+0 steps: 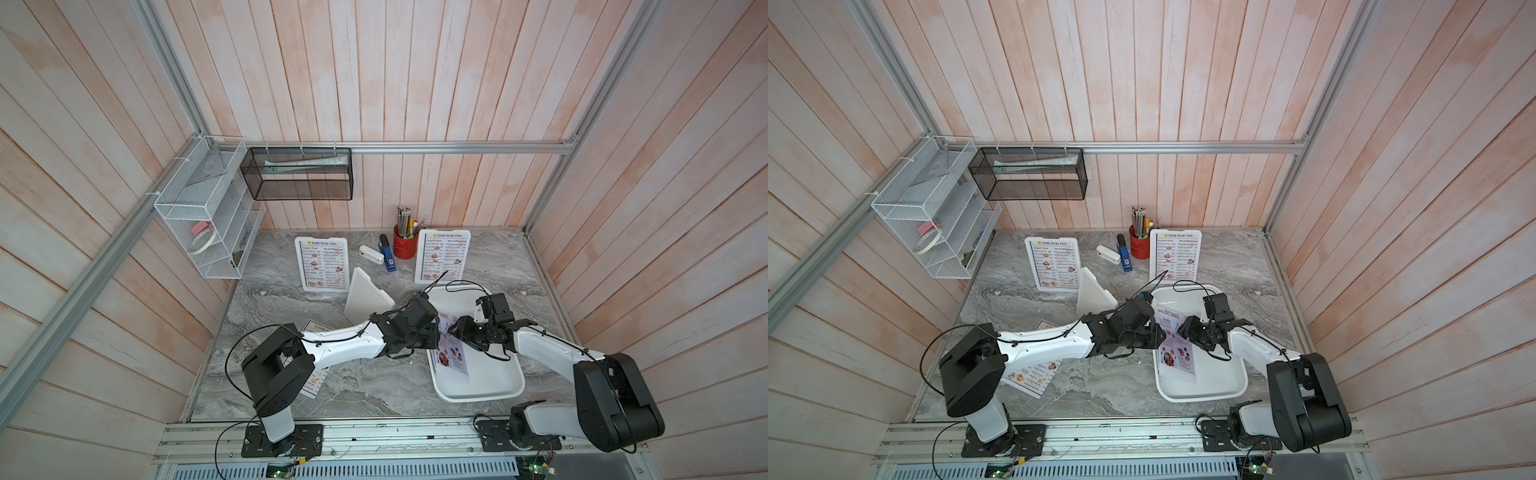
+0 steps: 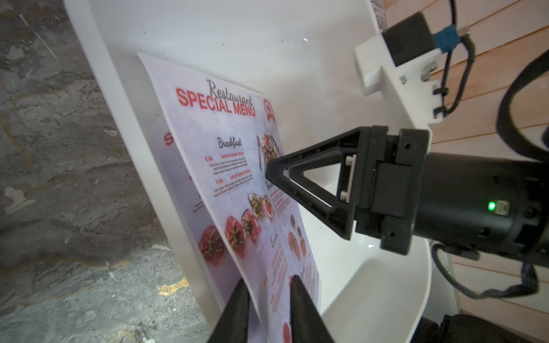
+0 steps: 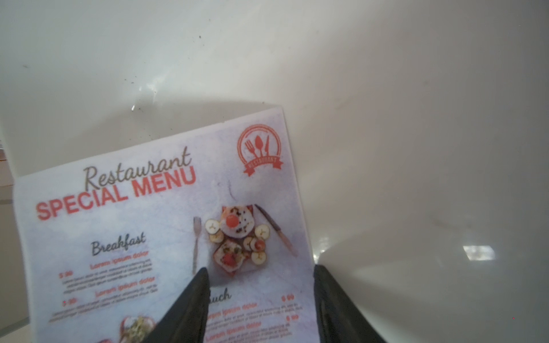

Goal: Replace the menus in the menu holders
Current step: Pick up the menu from the storage box.

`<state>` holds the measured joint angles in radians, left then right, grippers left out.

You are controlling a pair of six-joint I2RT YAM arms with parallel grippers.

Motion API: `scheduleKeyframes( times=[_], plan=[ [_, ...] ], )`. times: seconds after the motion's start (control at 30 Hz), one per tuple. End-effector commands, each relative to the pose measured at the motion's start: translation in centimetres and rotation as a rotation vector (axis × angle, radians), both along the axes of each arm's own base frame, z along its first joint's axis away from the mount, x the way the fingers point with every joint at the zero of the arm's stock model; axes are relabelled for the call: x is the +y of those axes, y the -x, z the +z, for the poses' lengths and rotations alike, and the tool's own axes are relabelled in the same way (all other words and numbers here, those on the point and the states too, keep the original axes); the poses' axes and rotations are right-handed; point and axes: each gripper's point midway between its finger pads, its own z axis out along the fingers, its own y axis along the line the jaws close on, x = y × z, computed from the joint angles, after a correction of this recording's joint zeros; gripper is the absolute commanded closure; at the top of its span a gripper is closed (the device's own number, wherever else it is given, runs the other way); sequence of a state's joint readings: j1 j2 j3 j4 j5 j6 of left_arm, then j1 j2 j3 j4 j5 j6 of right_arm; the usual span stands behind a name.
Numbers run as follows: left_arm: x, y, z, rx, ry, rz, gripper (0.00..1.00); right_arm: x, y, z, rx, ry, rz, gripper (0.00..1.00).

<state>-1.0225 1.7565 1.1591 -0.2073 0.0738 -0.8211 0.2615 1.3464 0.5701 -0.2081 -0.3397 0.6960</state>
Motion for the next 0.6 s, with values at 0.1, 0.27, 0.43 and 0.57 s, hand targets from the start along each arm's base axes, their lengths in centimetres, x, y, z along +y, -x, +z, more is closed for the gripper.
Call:
scheduleKeyframes(
  times=[0.1,0.27,0.43,0.57],
  plan=[
    [0.04,0.28,-1.62,0.029,-0.017,0.010,0.73,0.12,1.35,-0.76,0.043,-0.001,0.015,0.43],
    [-0.39,0.25,-1.82,0.036,-0.009,0.004,0.80,0.09,1.41,-0.76,0.045,0.000,0.014,0.43],
    [-0.55,0.22,-1.75,0.038,-0.006,0.002,0.84,0.09,1.33,-0.52,0.039,0.000,0.014,0.43],
    [-0.53,0.26,-1.58,0.037,-0.004,0.001,0.92,-0.05,1.11,-0.17,0.030,0.008,0.012,0.40]
  ],
)
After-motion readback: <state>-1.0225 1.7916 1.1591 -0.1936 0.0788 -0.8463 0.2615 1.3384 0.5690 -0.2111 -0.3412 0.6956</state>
